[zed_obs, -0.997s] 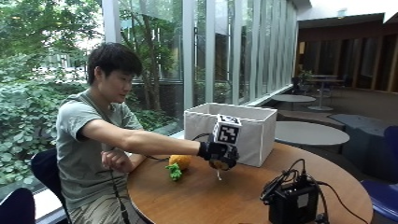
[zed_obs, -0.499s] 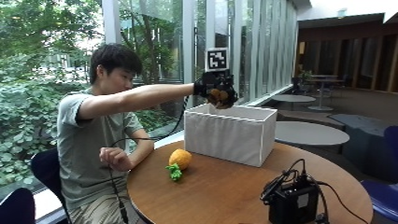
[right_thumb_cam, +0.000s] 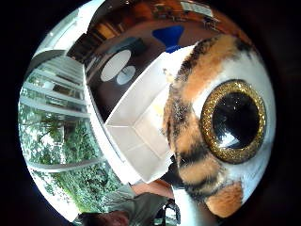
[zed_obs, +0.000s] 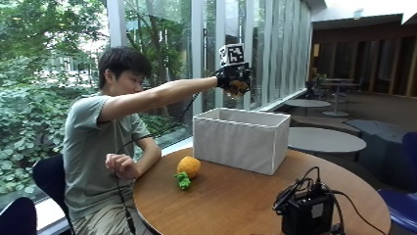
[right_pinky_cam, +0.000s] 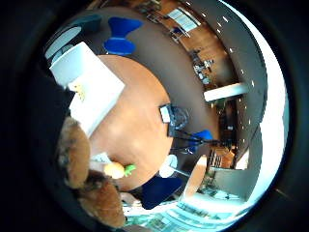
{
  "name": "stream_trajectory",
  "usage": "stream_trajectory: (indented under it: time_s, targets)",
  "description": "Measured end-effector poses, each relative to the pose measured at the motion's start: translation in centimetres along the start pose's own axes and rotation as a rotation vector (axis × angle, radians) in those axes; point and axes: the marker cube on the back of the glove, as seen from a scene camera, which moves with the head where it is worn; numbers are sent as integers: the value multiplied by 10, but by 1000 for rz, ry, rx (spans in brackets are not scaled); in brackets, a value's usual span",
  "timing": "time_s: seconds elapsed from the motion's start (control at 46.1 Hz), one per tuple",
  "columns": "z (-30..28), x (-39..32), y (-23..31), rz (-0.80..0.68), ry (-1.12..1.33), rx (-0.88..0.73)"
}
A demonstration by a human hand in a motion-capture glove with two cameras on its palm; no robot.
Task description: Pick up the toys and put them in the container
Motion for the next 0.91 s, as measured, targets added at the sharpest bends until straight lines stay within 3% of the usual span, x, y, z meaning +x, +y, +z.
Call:
stream_trajectory:
  time_s: [0.065, 0.152, 0.26, 0.39, 0.499, 0.607, 0.91]
  targets:
    - [4, -19, -10, -31, -26, 2]
    - [8, -50, -33, 102, -90, -6]
    - [13, -71, -35, -91, -86, 1]
    - [14, -91, -44, -121, -80, 7]
    - [15, -97, -52, 61, -120, 1]
    - [19, -97, -41, -129, -130, -45]
    - [7, -73, -17, -126, -128, -80]
